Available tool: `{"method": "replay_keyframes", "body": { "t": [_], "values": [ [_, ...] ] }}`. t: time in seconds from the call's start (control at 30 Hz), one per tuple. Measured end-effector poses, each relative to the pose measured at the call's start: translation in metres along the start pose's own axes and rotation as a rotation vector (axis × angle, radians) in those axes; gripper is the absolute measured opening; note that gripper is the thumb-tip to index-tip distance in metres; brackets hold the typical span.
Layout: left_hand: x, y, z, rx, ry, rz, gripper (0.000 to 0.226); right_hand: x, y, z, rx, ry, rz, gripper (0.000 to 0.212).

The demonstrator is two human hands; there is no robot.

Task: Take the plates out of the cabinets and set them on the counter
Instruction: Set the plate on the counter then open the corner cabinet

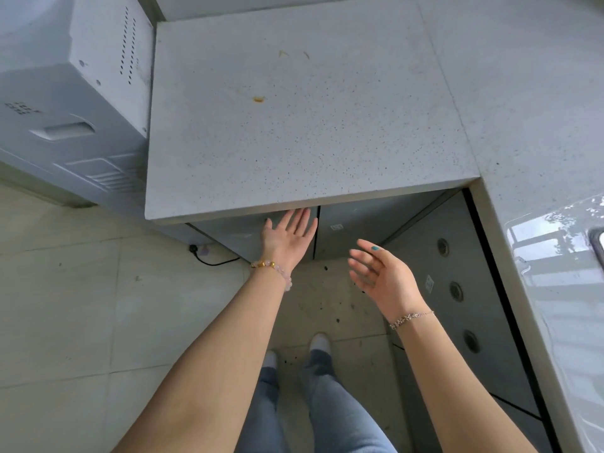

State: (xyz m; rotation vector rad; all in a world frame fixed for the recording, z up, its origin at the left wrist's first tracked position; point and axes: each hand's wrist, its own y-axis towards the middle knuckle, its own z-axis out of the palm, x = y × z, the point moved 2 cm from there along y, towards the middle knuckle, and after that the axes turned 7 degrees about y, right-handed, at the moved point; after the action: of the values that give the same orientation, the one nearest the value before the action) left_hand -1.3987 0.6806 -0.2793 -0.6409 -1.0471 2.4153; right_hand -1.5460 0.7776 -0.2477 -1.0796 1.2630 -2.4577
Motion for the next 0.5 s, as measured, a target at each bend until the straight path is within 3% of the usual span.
{"method": "replay_keyframes", "body": {
  "t": [0.5],
  "values": [
    [0.004, -0.003, 0.014, 0.051, 0.053, 0.003, 0.060, 0.008, 0.000, 0.000, 0.001, -0.028, -0.002, 0.027]
  ]
}}
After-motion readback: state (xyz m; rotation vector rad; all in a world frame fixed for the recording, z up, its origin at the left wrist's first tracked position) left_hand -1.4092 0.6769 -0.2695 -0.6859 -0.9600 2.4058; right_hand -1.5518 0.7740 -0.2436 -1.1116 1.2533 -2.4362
